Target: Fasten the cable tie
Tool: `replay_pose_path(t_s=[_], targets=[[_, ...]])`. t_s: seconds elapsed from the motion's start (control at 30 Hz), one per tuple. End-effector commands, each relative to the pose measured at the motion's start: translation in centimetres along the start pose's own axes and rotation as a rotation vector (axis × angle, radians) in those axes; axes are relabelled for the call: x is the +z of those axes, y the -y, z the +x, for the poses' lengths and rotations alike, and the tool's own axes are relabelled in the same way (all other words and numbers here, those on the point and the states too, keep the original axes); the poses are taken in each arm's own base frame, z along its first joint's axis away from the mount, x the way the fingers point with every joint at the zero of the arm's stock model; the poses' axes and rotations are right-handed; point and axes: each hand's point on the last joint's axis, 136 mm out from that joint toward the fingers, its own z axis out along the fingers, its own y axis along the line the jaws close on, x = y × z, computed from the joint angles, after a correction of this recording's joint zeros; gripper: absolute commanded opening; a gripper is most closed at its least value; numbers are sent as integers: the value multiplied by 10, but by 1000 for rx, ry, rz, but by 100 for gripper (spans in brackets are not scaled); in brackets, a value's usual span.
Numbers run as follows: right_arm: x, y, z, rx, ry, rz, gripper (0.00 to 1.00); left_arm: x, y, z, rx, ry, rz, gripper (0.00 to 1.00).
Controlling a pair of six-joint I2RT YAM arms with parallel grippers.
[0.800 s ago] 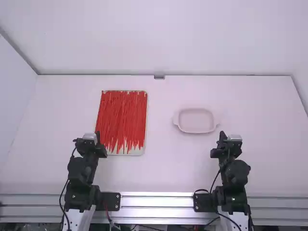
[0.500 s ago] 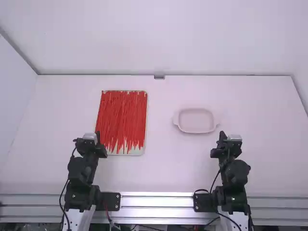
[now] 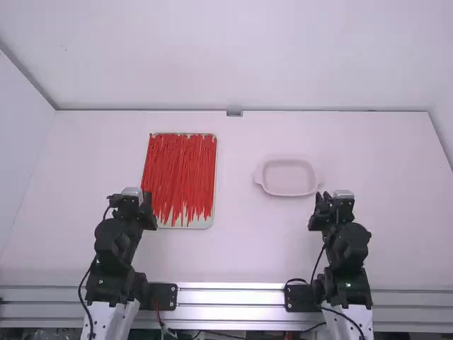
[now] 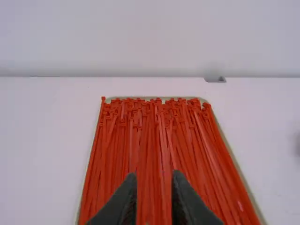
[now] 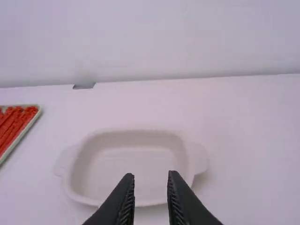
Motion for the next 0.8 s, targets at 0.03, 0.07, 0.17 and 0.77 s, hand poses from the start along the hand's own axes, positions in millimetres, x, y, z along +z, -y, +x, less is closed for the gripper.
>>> replay_pose_path(t_s=[0.03,0.07,0.17,0.77], targets=[[1,-8,-11,15,-46,-46,24,0,11,-13,-18,-40,56,24],[3,-10,-8,24,-84,-53,27,1,13,-14,-24,-70,67,27],[5,-11,-4,33,-155,-62,32,2,17,-17,-26,-117,88,32],[24,-78,-54,138,-320,-301,68,28,53,-51,-104,-419,271,68]])
